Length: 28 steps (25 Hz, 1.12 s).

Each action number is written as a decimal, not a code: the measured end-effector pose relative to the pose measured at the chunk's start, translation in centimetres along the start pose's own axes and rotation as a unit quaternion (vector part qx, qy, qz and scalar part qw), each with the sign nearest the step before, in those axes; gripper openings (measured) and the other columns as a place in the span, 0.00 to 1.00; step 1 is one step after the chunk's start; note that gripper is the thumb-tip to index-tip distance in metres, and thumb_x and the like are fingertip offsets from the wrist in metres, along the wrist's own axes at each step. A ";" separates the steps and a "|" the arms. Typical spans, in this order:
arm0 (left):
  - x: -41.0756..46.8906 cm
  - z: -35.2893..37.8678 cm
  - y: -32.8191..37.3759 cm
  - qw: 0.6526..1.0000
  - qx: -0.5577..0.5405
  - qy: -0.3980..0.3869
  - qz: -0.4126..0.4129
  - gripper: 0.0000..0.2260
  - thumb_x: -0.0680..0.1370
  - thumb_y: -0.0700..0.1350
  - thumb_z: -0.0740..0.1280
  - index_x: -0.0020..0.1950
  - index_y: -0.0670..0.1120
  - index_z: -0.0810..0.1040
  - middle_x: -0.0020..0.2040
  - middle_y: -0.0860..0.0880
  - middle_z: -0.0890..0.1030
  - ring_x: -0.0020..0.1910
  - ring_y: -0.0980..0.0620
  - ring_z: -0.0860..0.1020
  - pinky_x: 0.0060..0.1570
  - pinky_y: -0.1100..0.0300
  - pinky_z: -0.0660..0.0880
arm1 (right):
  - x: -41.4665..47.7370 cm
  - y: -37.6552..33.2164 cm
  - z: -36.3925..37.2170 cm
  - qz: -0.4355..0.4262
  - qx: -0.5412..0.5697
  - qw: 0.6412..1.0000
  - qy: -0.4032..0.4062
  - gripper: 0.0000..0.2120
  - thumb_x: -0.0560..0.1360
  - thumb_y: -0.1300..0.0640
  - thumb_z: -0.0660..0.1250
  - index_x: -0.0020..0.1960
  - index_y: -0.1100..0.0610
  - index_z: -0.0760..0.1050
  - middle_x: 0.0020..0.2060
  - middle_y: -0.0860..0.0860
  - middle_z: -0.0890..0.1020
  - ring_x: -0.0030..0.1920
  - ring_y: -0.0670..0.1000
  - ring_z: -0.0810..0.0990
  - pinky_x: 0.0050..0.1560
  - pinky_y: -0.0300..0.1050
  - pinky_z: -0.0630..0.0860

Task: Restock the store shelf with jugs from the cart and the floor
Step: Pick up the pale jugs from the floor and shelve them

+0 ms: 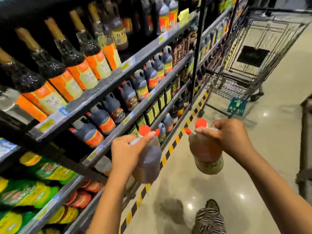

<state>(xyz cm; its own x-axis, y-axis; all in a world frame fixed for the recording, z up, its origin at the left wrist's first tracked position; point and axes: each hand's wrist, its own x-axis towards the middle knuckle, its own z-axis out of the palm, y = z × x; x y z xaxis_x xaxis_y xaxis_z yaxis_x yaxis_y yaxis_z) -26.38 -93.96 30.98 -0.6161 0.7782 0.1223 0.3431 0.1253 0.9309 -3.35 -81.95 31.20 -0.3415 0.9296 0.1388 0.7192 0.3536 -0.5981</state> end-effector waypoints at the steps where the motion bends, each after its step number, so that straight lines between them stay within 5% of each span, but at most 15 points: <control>1: 1.3 1.8 0.6 1.000 0.000 0.010 -0.004 0.33 0.58 0.67 0.75 0.26 0.45 0.58 0.27 0.48 0.55 0.28 0.53 0.55 0.27 0.59 0.51 | 2.1 1.2 -0.6 -0.018 -0.009 1.000 -0.010 0.36 0.54 0.25 0.57 0.23 0.61 0.65 0.22 0.54 0.61 0.27 0.53 0.60 0.27 0.50 0.61; 8: 8.7 11.2 6.0 0.992 -0.036 0.120 -0.021 0.31 0.58 0.63 0.77 0.25 0.48 0.57 0.22 0.55 0.55 0.24 0.57 0.54 0.24 0.64 0.51 | 16.6 5.3 -4.6 -0.118 0.000 0.992 -0.050 0.36 0.57 0.21 0.59 0.23 0.56 0.60 0.23 0.55 0.61 0.27 0.52 0.61 0.28 0.52 0.62; 14: 16.1 13.6 9.0 0.968 -0.125 0.218 -0.002 0.29 0.58 0.60 0.77 0.21 0.53 0.55 0.21 0.58 0.54 0.24 0.58 0.53 0.23 0.64 0.51 | 28.0 4.6 -4.4 -0.122 0.150 0.980 -0.035 0.35 0.56 0.26 0.65 0.22 0.59 0.59 0.22 0.55 0.59 0.28 0.49 0.59 0.31 0.47 0.57; 17: 21.7 13.3 9.1 0.956 -0.169 0.242 0.009 0.29 0.59 0.60 0.75 0.19 0.52 0.56 0.22 0.57 0.55 0.28 0.53 0.53 0.31 0.55 0.50 | 34.0 2.5 -3.3 -0.146 0.198 0.968 -0.041 0.38 0.55 0.25 0.67 0.22 0.59 0.57 0.23 0.55 0.59 0.28 0.50 0.58 0.31 0.47 0.57; 28: 39.8 13.8 14.6 0.890 -0.184 0.390 0.149 0.27 0.59 0.54 0.79 0.17 0.50 0.61 0.20 0.56 0.58 0.24 0.60 0.56 0.24 0.65 0.57 | 51.7 -8.0 -2.6 -0.234 0.345 0.909 0.021 0.31 0.62 0.34 0.69 0.22 0.55 0.57 0.20 0.47 0.57 0.26 0.45 0.55 0.26 0.40 0.54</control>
<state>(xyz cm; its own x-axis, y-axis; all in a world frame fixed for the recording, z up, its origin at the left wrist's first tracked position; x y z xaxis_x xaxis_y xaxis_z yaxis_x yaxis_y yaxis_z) -36.12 -52.66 44.67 -0.8906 0.0623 0.4505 0.4062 -0.3365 0.8496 -25.21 -36.41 45.26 -0.4787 0.7019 0.5274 -0.0553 0.5754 -0.8160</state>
